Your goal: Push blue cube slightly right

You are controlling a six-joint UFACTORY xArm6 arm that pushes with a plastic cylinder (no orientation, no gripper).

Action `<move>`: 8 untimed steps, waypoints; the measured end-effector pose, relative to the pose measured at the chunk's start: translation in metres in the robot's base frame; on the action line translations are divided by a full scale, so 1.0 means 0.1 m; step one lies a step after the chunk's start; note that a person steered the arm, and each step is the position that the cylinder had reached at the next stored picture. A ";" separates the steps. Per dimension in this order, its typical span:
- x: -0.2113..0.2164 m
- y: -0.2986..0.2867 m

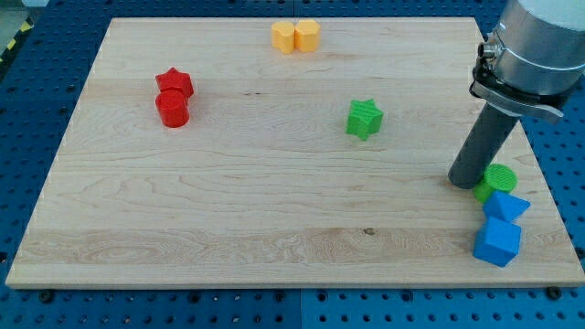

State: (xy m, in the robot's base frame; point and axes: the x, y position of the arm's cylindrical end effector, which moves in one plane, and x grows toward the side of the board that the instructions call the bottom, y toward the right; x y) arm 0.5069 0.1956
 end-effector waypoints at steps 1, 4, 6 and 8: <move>0.14 -0.15; 0.66 -0.38; 0.90 -0.38; 0.97 -0.38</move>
State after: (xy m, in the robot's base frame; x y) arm 0.6044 0.1579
